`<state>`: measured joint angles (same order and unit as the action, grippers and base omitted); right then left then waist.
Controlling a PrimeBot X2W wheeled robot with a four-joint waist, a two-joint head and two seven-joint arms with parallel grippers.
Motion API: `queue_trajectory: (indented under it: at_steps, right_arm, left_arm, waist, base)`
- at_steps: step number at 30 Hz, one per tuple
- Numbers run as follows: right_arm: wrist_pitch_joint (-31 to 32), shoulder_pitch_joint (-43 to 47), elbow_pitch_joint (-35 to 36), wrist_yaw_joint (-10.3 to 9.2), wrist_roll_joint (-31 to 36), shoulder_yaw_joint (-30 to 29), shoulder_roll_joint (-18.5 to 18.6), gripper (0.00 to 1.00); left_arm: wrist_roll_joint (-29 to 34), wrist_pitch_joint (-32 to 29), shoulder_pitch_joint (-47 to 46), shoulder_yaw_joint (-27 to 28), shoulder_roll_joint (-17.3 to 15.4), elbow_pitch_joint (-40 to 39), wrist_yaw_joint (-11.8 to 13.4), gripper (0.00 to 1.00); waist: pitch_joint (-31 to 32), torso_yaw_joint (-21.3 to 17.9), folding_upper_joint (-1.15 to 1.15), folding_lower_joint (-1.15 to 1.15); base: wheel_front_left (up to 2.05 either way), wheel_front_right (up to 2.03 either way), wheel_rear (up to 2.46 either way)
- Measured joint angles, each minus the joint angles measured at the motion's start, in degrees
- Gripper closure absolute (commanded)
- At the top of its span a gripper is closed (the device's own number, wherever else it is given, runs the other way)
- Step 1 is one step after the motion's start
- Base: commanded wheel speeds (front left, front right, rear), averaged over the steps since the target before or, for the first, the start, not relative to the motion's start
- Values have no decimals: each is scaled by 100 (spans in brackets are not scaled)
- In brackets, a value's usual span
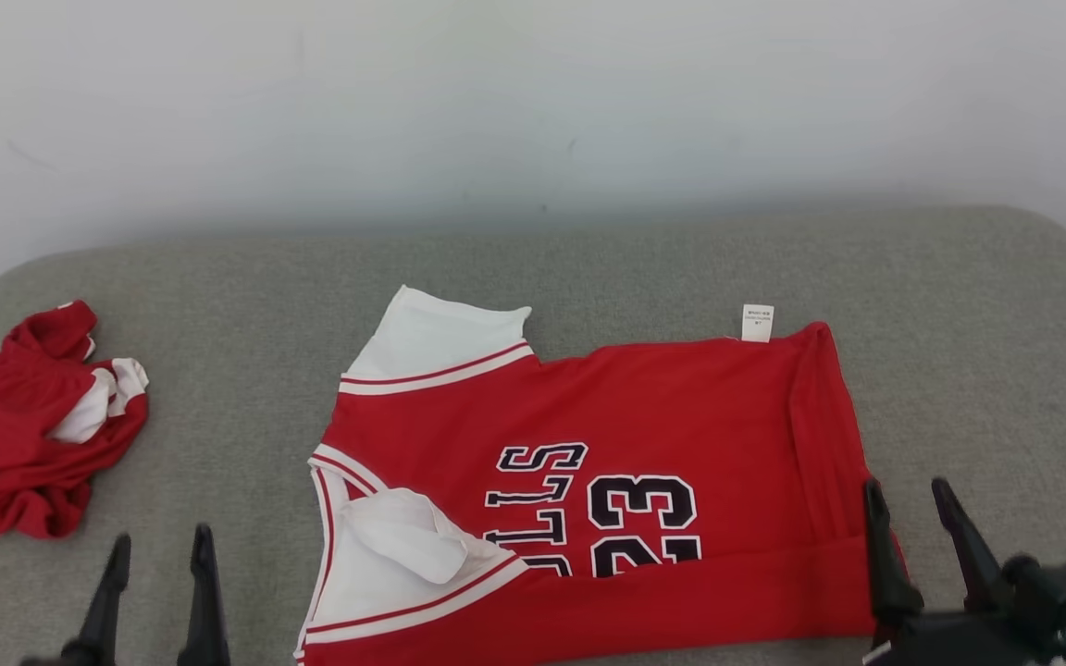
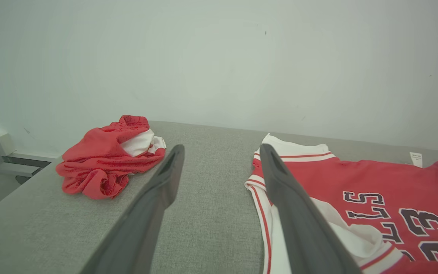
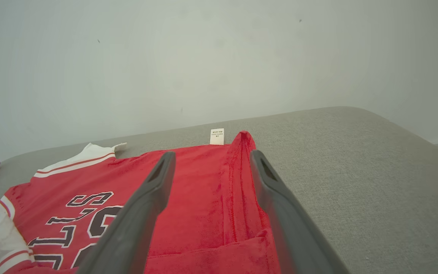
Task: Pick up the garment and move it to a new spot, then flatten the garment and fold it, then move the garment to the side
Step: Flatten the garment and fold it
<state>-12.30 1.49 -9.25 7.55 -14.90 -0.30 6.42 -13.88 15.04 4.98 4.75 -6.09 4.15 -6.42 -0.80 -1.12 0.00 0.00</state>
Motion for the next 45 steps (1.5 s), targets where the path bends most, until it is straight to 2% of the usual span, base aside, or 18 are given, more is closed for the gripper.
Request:
queue_trajectory:
  at_steps: [5,10,17,22,28,34,45]
  right_arm:
    - [304,-881,-405,0,-108,34,189,0]
    - [531,-1837,-851,0,-172,190,324,0]
    - [591,-3208,-1746,0,-309,724,561,0]
    - [630,-4029,-2506,0,-444,1004,648,0]
    - [748,-4665,-3108,0,-625,1348,620,0]
    - [872,-5272,-3741,0,-814,1716,534,0]
    - [929,-5974,-4611,0,-1339,2106,133,0]
  left_arm:
    - [-159,-182,-1035,-171,-458,361,-67,0]
    - [-437,-704,-2179,-410,-890,713,-75,0]
    - [-746,-1305,-3621,-1161,-1616,1210,-100,0]
    - [-1078,-1677,-4480,-1648,-1954,1634,-101,0]
    - [-1390,-2048,-5157,-2151,-2235,2139,-102,0]
    - [-1748,-2531,-5735,-2797,-2353,2618,-108,0]
    - [-2030,-2752,-6421,-3554,-2460,3341,-109,0]
  waist:
    - [-245,-117,1,1]
    - [-589,-210,1,2]
    - [-1225,-391,2,2]
    - [-1675,-556,2,2]
    - [-1998,-777,2,3]
    - [-2238,-1026,2,2]
    - [-2533,-1245,1,1]
  base:
    - [0,0,0]
    - [0,0,0]
    - [0,0,0]
    - [0,0,0]
    - [0,0,0]
    - [0,0,0]
    - [0,0,0]
